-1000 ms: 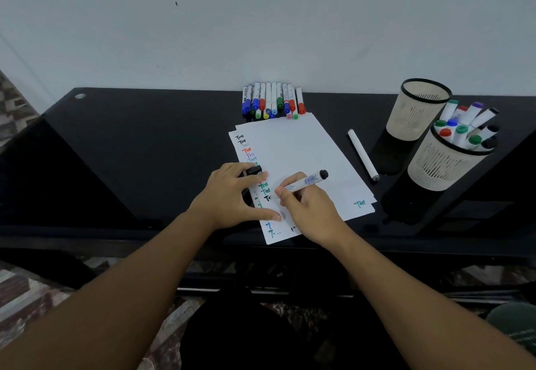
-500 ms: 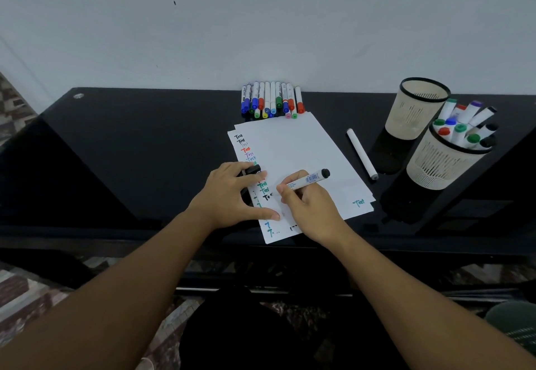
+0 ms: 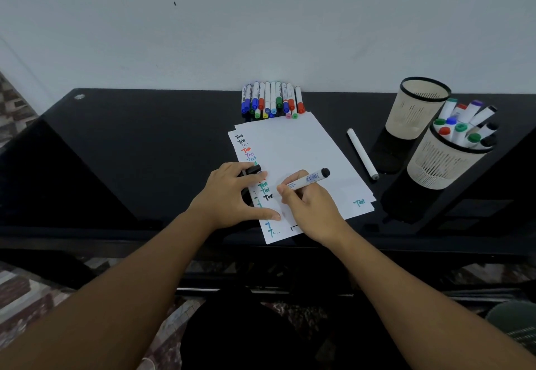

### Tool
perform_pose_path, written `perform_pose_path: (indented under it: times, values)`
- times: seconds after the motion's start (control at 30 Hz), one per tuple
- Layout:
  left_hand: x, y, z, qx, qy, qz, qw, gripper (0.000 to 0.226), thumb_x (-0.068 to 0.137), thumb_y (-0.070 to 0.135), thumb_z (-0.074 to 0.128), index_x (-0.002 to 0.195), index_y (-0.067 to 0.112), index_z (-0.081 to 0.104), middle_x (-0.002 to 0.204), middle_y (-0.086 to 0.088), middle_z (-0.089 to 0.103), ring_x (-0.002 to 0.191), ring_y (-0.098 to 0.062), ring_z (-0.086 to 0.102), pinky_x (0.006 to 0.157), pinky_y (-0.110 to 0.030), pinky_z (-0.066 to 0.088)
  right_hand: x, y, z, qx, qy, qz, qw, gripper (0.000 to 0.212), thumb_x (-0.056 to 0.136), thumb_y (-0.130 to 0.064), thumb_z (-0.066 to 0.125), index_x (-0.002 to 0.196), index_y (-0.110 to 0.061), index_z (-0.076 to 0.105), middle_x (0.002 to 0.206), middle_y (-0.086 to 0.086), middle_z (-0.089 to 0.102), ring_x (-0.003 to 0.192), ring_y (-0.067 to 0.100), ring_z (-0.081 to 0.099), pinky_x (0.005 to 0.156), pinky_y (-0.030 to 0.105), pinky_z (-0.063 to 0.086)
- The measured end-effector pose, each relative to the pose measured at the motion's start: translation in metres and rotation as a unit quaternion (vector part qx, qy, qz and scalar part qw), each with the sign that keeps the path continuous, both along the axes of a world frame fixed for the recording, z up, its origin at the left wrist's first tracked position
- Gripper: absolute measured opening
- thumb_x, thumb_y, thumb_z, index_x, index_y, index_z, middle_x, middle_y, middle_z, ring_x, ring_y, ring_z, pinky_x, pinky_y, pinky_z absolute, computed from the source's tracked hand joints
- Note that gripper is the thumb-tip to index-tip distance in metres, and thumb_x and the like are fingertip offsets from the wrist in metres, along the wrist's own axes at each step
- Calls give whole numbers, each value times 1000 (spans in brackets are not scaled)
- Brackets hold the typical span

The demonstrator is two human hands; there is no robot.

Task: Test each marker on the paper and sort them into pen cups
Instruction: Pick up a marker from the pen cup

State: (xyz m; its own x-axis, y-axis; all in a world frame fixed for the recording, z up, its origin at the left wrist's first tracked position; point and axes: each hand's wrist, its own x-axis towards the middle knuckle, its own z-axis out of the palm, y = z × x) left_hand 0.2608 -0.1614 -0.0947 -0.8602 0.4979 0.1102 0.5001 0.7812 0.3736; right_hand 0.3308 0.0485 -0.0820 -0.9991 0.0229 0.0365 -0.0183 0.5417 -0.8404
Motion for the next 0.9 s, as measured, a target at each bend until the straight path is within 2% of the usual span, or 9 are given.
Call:
perform_pose_path:
  times: [0.1,0.2,0.33,0.4,0.53,0.7,0.77,0.83,0.9]
  values:
    - [1,1,0,1,-1,-1,1000,111,56,102,47,147,39,49,157,12,35,143,-12,23,118,-39,17,-1,0,0,-10,1,-9,1000,12,105,-44,52,105,-33,57,94,-8,71,94,12,68,88,46,56]
    - [0,1,0,1,0,-2,1000,114,55,105,42,147,39,49,156,12,35,143,-12,24,119,-41,19,0,-1,0,12,4,-2,1000,14,106,-44,50,107,-31,56,92,-9,70,91,11,67,84,45,56]
    - [0,1,1,-4,-4,-1,1000,113,55,104,43,148,40,48,157,12,34,143,-12,23,119,-41,18,2,1,2,18,4,2,1000,14,107,-40,50,105,-27,55,85,-9,66,83,9,64,72,34,51]
    - [0,2,0,-4,-6,0,1000,112,55,103,45,148,40,48,157,13,34,143,-11,23,119,-41,18,2,1,2,13,2,0,1000,14,107,-40,50,104,-27,55,87,-9,67,84,9,64,72,30,49]
    - [0,0,0,-2,-3,-1,1000,111,56,103,46,148,40,48,157,12,34,143,-12,24,120,-43,19,2,-1,3,1,-5,-4,1000,14,106,-42,50,106,-29,56,93,-8,70,91,9,66,83,37,55]
    - [3,0,1,20,-7,-2,1000,105,58,99,53,147,42,48,159,10,33,144,-15,28,120,-48,25,4,-1,5,14,9,1,1000,13,107,-39,50,105,-28,56,89,-9,67,86,10,65,80,38,55]
    - [6,-1,1,58,-11,3,998,102,62,94,61,150,46,42,162,9,26,145,-18,31,117,-46,31,4,-1,3,-19,13,-12,1000,9,106,-39,52,101,-33,55,90,-8,68,88,10,66,82,38,56]
    - [8,-2,3,93,-13,11,996,99,69,83,69,153,47,30,163,11,19,144,-12,31,110,-38,36,3,1,3,-94,19,-23,995,3,105,-38,56,108,-36,57,92,-6,70,91,13,67,84,35,55]
    - [8,-1,3,125,-12,28,992,93,79,67,72,155,41,25,160,10,22,140,-6,34,107,-31,38,4,4,5,-157,23,-21,987,15,105,-38,57,118,-43,58,89,-4,72,92,10,68,84,25,53]
